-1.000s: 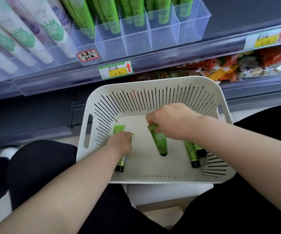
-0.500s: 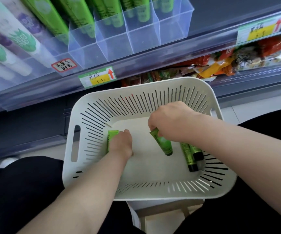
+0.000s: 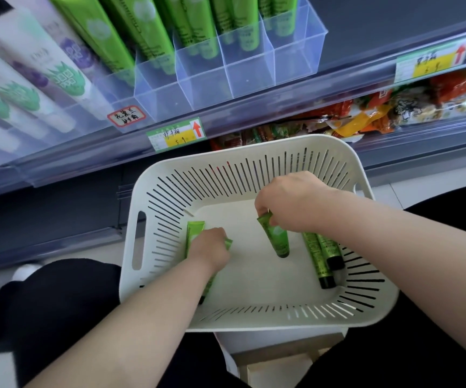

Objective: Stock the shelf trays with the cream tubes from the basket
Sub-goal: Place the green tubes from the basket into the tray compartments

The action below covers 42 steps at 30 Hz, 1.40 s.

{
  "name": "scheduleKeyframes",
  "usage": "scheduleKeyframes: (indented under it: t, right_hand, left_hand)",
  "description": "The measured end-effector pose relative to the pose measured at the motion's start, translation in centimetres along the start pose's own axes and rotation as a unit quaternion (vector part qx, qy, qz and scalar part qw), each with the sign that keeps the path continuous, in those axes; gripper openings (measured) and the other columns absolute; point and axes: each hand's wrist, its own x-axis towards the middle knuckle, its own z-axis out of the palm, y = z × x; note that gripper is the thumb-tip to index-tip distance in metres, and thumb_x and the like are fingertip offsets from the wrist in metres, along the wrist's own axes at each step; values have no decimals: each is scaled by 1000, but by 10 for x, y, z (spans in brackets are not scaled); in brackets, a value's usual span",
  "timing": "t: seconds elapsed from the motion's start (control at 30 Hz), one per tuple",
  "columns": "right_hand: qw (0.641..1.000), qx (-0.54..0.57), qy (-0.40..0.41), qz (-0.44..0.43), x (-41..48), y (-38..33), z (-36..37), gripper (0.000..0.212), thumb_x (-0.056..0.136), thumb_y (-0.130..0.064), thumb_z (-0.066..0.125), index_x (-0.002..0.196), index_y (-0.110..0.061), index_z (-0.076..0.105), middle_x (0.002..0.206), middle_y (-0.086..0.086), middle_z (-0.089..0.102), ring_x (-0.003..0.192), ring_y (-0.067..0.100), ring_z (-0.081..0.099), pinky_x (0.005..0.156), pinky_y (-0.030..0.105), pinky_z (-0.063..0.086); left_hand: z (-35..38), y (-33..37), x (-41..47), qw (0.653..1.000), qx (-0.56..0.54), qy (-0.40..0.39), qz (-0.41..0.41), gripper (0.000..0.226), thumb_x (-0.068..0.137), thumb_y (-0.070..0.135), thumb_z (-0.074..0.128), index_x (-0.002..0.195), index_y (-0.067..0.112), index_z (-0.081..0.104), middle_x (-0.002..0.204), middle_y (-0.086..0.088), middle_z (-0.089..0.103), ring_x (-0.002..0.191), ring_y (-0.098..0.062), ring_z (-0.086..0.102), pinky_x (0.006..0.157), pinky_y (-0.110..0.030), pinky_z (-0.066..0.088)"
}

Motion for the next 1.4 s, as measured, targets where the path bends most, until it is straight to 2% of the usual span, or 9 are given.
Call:
scheduleKeyframes:
  t: [0.2, 0.43, 0.63, 0.73, 0.87, 1.0, 1.1, 1.27, 1.4]
  right_hand:
    - [998, 1, 59, 11, 2, -4, -10, 23, 87, -22, 61, 106, -34, 62, 99, -6, 60, 83, 19, 51, 69, 30, 40]
    - [981, 34, 189, 37, -28, 3, -30, 26, 91, -29, 53, 115, -37, 59, 110, -5, 64, 99, 21, 59, 74, 33, 47]
    - [912, 30, 405, 62, -57, 18, -96, 23, 94, -21, 49, 115, -26, 57, 102, 0, 60, 98, 26, 55, 66, 37, 48]
    - [872, -6, 481, 88, -58, 25, -138, 26, 95, -17, 48, 119, -23, 55, 104, 3, 59, 99, 27, 51, 62, 35, 39]
    - [825, -27, 554, 109, -49, 37, -181, 24, 95, -12, 46, 117, -17, 55, 102, 7, 58, 96, 30, 49, 58, 35, 33]
    - [828, -42, 545, 123, -28, 51, -195, 31, 89, -2, 48, 115, -16, 55, 98, 9, 56, 89, 31, 47, 59, 36, 27]
    - [849, -40, 510, 129, -12, 65, -183, 39, 86, 2, 49, 119, -19, 55, 98, 9, 55, 90, 31, 48, 62, 36, 28]
    - [877, -5, 466, 119, 9, 86, -169, 42, 87, -1, 51, 122, -23, 54, 103, 7, 55, 97, 30, 50, 68, 35, 30]
    - [884, 8, 455, 110, 19, 93, -177, 42, 88, -2, 48, 122, -26, 54, 105, 6, 54, 101, 29, 48, 74, 38, 33]
  left_hand:
    - [-38, 2, -28, 987, -105, 105, 54, 18, 86, 22, 57, 100, 25, 68, 96, -1, 67, 90, -23, 61, 70, -27, 46]
    - [-122, 6, -82, 922, -189, 274, 197, 14, 87, 20, 66, 96, 29, 71, 86, 20, 63, 80, -3, 55, 74, -22, 40]
    - [-227, 41, -118, 843, -252, 399, 258, 13, 88, 17, 65, 100, 22, 68, 78, 19, 58, 76, -14, 59, 74, -31, 51]
    - [-266, 65, -129, 817, -252, 442, 270, 14, 92, 20, 61, 105, 22, 66, 78, 13, 58, 74, -16, 61, 69, -32, 48]
    - [-304, 88, -133, 783, -278, 486, 272, 17, 94, 21, 57, 110, 21, 63, 87, 7, 62, 76, -18, 65, 73, -35, 53]
    - [-320, 104, -118, 782, -259, 500, 265, 17, 95, 19, 55, 111, 20, 62, 94, 5, 63, 83, -17, 62, 71, -30, 44]
    - [-321, 108, -99, 796, -242, 497, 247, 16, 95, 19, 55, 109, 20, 62, 82, 10, 59, 70, -11, 57, 61, -27, 37]
    - [-315, 117, -71, 828, -236, 458, 221, 20, 97, 23, 55, 116, 22, 61, 79, 12, 57, 68, -14, 61, 56, -26, 41]
    - [-313, 130, -55, 844, -230, 435, 214, 19, 97, 22, 54, 115, 24, 60, 76, 7, 59, 54, -9, 51, 47, -23, 38]
